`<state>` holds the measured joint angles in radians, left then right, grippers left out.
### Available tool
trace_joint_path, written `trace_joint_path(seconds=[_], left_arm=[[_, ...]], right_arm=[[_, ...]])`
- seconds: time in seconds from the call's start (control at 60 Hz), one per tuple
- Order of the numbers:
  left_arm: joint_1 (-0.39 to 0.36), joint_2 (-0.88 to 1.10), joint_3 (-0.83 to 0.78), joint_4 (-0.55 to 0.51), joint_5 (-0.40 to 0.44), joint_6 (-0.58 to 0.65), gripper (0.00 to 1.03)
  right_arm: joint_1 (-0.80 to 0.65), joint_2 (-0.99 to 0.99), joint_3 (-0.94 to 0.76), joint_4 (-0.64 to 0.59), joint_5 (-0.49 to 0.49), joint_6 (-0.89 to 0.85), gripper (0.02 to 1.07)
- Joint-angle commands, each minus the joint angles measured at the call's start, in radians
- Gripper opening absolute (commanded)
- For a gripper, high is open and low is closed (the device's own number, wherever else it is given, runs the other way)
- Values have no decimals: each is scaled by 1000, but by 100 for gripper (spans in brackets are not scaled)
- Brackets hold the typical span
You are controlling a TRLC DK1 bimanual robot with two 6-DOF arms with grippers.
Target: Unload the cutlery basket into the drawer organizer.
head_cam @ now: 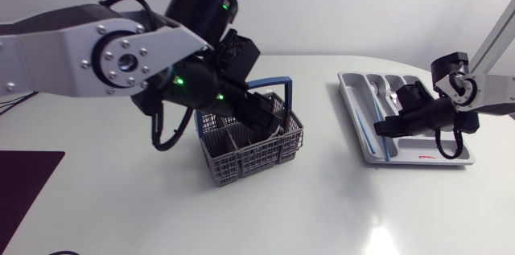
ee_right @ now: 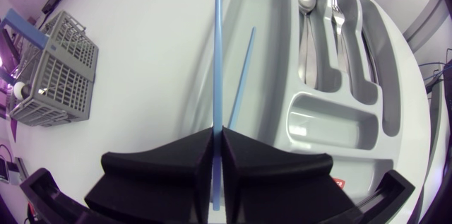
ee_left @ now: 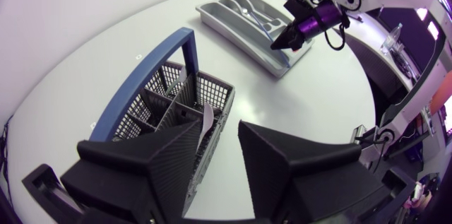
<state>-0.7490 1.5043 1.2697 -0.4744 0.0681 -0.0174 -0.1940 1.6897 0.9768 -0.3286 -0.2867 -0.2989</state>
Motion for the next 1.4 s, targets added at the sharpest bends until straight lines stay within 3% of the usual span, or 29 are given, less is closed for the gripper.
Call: trace_joint_path(seconds=[0.0, 0.2, 0.35, 0.45, 0.6, 1.017, 1.383], left_arm=[[-46, 56, 46, -10, -60, 28, 38], [-125, 154, 109, -27, -192, 34, 38], [-158, 231, 163, -32, -281, 34, 38], [-167, 272, 191, -33, -317, 34, 38], [-170, 306, 212, -41, -358, 34, 37], [-158, 396, 283, -101, -413, 20, 35], [-136, 441, 307, -116, -422, -13, 24]], right_arm=[[-9, 53, 34, 31, 31, 30, 8], [-10, 105, 46, 46, 63, 30, 10], [-5, 125, 65, 59, 78, 49, 30], [-1, 136, 80, 57, 81, 63, 49], [7, 133, 86, 49, 81, 66, 64], [36, -7, 7, 20, 81, 69, 68], [51, -50, -23, 13, 81, 72, 72]])
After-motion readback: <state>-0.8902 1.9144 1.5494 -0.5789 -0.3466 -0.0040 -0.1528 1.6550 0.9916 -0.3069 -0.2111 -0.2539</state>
